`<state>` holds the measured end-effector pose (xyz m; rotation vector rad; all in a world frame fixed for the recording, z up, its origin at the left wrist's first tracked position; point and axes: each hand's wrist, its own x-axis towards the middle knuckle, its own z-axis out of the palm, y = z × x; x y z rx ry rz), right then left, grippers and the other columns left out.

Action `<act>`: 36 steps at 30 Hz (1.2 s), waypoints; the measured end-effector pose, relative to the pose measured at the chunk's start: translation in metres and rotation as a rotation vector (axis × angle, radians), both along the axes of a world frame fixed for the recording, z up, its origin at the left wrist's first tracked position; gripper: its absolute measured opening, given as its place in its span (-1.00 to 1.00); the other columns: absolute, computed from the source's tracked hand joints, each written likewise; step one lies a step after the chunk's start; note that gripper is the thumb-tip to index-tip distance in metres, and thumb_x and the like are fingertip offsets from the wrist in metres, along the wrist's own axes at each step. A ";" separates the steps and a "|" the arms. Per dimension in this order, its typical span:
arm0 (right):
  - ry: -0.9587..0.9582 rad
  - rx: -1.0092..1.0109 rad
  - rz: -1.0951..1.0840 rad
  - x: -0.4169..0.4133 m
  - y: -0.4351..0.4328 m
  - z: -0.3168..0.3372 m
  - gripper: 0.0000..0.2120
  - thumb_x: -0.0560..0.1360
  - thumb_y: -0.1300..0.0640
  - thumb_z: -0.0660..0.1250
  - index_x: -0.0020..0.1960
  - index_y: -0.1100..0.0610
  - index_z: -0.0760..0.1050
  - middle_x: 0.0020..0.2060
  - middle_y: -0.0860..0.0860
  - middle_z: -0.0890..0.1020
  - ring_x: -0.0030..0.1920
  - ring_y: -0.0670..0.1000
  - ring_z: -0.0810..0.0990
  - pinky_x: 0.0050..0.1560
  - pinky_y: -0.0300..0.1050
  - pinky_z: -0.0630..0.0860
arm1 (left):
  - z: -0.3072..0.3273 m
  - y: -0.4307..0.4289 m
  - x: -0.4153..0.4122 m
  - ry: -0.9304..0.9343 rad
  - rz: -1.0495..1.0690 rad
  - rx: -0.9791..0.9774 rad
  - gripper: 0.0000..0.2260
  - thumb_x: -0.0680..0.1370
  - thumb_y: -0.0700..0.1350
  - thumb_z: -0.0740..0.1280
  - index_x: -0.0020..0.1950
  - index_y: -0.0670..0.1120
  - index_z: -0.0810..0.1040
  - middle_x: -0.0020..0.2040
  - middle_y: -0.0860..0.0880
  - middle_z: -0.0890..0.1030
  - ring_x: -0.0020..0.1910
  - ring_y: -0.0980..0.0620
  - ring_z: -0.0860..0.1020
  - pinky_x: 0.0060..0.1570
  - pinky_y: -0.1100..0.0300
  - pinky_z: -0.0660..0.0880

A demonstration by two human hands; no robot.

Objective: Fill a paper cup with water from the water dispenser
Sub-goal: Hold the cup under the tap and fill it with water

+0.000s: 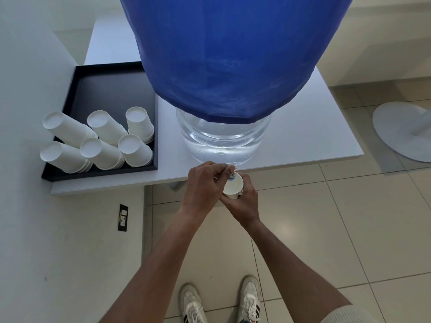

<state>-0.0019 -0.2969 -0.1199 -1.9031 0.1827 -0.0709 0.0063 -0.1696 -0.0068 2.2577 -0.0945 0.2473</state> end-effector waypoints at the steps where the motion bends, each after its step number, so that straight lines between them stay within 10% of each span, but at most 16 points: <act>1: -0.001 -0.001 -0.002 0.000 0.000 0.000 -0.47 0.28 0.00 0.67 0.16 -0.09 0.52 0.00 -0.04 0.71 0.04 0.04 0.72 0.05 0.18 0.66 | 0.001 -0.001 0.000 0.003 0.000 0.001 -0.83 0.61 -0.04 0.44 -0.01 -0.09 0.79 -0.24 -0.03 0.72 -0.32 0.09 0.57 -0.27 0.32 0.44; 8: 0.013 0.019 -0.002 -0.004 0.000 0.002 -0.49 0.30 0.00 0.68 0.14 -0.07 0.52 -0.02 -0.03 0.71 0.00 0.03 0.72 0.02 0.13 0.67 | 0.001 0.000 0.001 0.036 0.008 -0.025 -0.82 0.61 -0.02 0.44 -0.01 -0.09 0.79 -0.21 -0.04 0.75 -0.28 0.05 0.64 -0.22 0.13 0.58; 36: 0.008 0.027 -0.013 -0.005 -0.002 0.010 -0.45 0.32 0.00 0.70 0.20 -0.01 0.53 0.01 -0.12 0.72 0.00 -0.08 0.73 0.00 -0.01 0.67 | 0.011 0.007 0.007 0.339 0.041 -0.165 -0.78 0.57 0.11 0.47 -0.05 -0.02 0.80 -0.20 0.08 0.75 -0.33 0.30 0.62 -0.22 0.50 0.45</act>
